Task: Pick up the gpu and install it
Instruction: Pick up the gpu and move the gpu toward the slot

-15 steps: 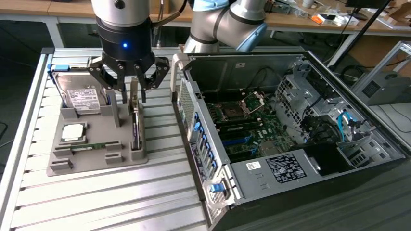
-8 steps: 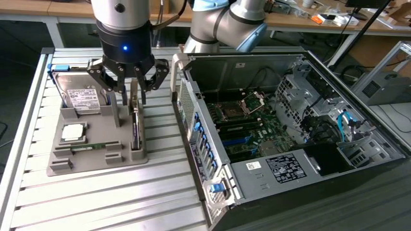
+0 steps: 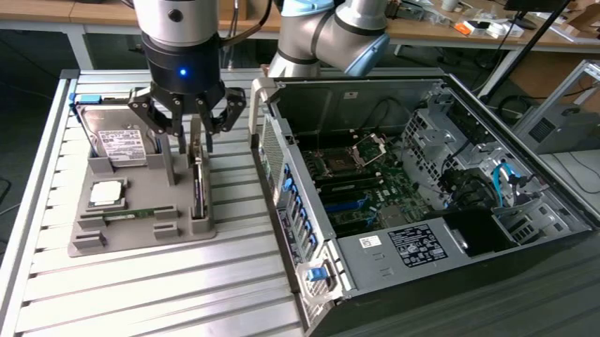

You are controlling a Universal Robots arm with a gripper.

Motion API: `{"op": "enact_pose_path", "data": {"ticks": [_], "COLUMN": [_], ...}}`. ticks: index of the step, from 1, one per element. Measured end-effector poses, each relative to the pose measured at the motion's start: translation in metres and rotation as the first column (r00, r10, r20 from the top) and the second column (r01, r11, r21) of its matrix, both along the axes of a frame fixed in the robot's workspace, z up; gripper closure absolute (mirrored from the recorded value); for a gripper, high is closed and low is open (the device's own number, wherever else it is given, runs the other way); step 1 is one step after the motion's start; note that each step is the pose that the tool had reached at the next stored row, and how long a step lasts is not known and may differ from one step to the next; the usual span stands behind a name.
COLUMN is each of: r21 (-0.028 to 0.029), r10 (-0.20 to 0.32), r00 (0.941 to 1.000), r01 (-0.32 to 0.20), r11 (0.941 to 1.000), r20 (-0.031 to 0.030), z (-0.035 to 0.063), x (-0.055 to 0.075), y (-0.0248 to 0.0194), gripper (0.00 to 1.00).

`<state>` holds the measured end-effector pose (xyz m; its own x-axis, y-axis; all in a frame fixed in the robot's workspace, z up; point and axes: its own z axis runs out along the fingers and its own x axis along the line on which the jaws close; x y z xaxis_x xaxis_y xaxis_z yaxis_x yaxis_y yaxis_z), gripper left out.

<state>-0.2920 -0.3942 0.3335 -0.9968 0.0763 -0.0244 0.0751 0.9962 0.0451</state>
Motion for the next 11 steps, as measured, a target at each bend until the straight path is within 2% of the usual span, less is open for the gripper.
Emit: {"op": "enact_pose_path", "data": {"ticks": [4, 11], "r21": [0.0, 0.0001], "r10": [0.0, 0.0], "r00": [1.0, 1.0], "r01": [0.0, 0.0], "r11": [1.0, 1.0], "r20": [0.0, 0.0], "z": [-0.002, -0.0073], "x": [0.0, 0.0], "y": [0.004, 0.0052], "gripper": [0.58, 0.58]}}
